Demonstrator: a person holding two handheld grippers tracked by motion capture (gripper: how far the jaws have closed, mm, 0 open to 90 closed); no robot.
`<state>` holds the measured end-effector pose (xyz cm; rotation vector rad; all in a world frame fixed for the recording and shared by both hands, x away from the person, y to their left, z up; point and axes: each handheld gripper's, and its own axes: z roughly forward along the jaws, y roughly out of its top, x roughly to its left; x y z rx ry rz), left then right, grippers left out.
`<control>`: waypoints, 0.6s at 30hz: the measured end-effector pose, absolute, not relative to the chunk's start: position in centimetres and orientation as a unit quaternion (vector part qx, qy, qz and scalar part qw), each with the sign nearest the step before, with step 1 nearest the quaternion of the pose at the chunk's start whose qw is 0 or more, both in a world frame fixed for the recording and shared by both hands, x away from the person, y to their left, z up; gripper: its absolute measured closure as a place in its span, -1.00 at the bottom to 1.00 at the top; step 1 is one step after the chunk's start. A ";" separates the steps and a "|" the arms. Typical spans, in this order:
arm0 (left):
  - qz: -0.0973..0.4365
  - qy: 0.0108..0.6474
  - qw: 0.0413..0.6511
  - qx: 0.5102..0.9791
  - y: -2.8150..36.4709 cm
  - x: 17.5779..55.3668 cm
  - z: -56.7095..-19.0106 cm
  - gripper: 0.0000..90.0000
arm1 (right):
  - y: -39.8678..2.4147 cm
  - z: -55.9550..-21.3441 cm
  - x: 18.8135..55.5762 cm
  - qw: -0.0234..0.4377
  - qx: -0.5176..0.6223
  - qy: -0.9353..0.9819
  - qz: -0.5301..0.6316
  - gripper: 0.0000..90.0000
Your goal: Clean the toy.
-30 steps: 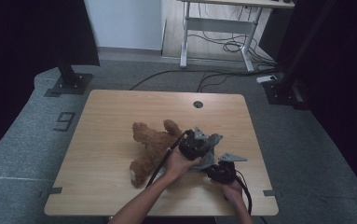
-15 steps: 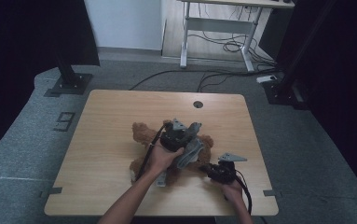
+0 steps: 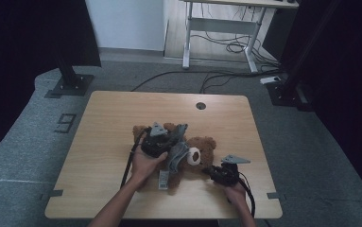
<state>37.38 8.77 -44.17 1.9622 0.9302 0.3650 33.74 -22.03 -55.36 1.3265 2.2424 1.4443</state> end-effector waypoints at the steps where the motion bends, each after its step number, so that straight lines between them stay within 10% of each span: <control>1: 0.148 0.381 0.455 0.791 9.5 37.2 -44.2 0.70 | -22.0 -55.4 33.7 0.082 0.444 0.750 0.483 0.58; 18: 0.158 0.447 0.443 0.761 17.6 36.6 -46.9 0.70 | -21.6 -55.3 34.3 0.094 0.455 0.744 0.480 0.58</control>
